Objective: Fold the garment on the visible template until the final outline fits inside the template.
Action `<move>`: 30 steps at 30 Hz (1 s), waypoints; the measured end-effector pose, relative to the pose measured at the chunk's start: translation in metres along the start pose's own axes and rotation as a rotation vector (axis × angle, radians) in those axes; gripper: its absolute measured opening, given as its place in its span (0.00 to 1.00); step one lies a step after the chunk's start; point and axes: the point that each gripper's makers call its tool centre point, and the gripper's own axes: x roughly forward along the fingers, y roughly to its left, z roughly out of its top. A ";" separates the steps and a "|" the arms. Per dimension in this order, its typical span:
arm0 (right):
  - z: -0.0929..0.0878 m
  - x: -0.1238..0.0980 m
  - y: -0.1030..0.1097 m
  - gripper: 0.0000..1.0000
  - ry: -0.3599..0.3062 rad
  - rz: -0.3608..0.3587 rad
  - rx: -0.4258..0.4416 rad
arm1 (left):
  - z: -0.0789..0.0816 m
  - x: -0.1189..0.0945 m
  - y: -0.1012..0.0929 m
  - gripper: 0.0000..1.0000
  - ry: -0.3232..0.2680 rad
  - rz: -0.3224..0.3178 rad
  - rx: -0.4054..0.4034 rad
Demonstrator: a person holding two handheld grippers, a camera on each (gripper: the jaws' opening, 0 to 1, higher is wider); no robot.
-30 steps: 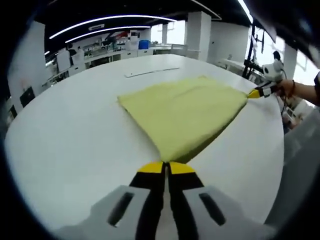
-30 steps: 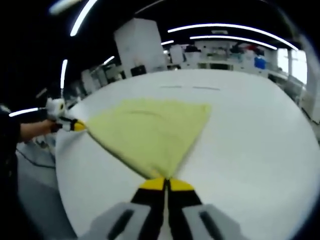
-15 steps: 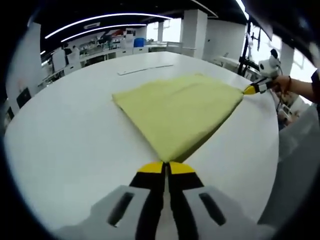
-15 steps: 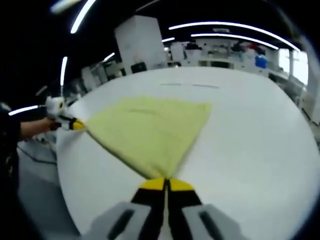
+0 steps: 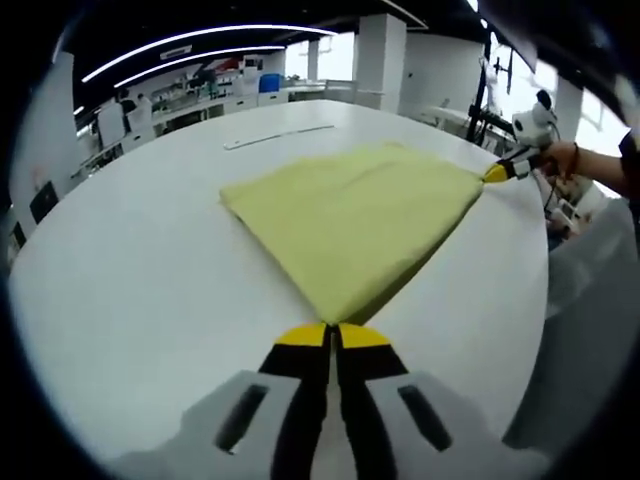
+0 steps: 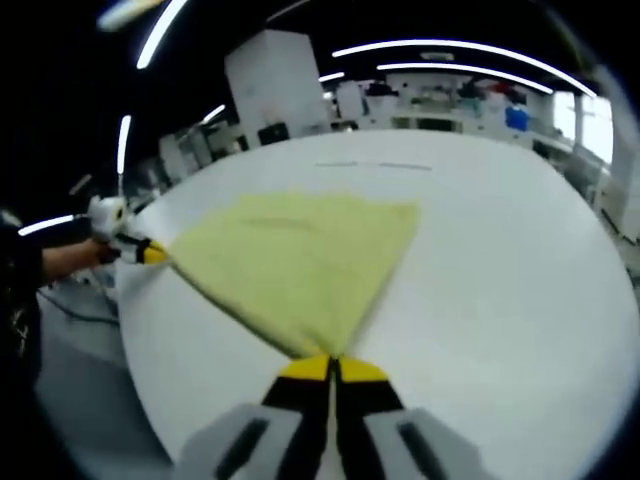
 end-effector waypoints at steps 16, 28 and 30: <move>-0.006 0.001 -0.002 0.00 0.034 -0.031 0.020 | -0.004 -0.002 -0.002 0.00 0.016 0.022 -0.018; 0.010 -0.004 -0.002 0.02 0.015 -0.083 0.012 | 0.009 -0.012 0.003 0.22 -0.056 0.051 -0.168; 0.015 -0.007 0.001 0.11 0.013 -0.086 0.010 | 0.017 -0.018 0.002 0.29 -0.070 0.063 -0.181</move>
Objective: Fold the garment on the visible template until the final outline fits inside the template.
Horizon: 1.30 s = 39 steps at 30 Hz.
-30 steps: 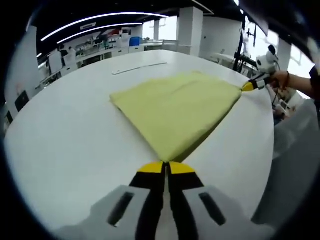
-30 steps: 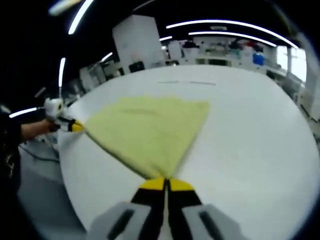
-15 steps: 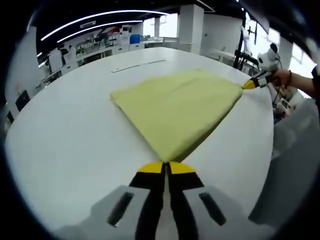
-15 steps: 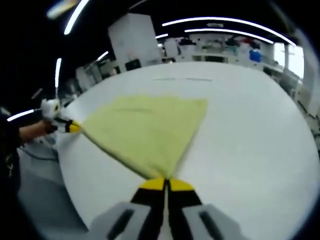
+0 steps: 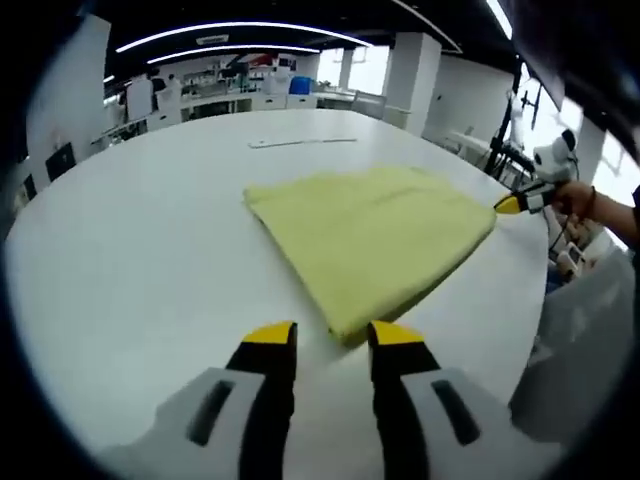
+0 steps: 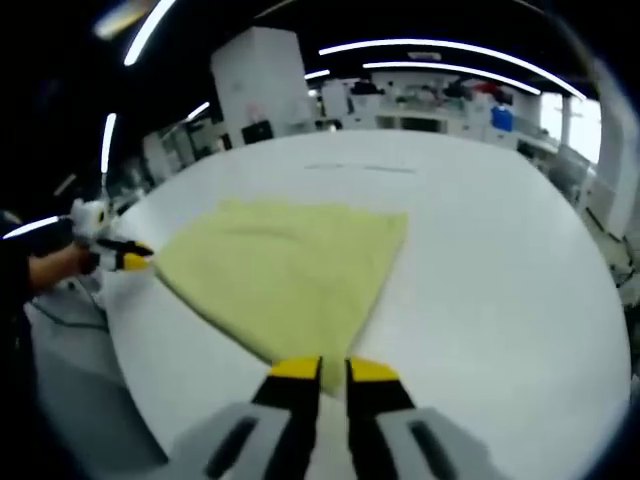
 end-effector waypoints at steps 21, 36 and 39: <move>0.037 -0.039 0.046 0.83 -0.058 0.040 -0.034 | 0.042 -0.036 -0.019 0.82 -0.114 0.012 -0.089; 0.035 -0.060 0.061 0.99 -0.038 0.060 -0.065 | 0.047 -0.064 -0.035 0.98 -0.141 -0.003 -0.067; 0.032 -0.062 0.062 0.99 -0.029 0.062 -0.071 | 0.044 -0.068 -0.036 0.99 -0.136 -0.003 -0.083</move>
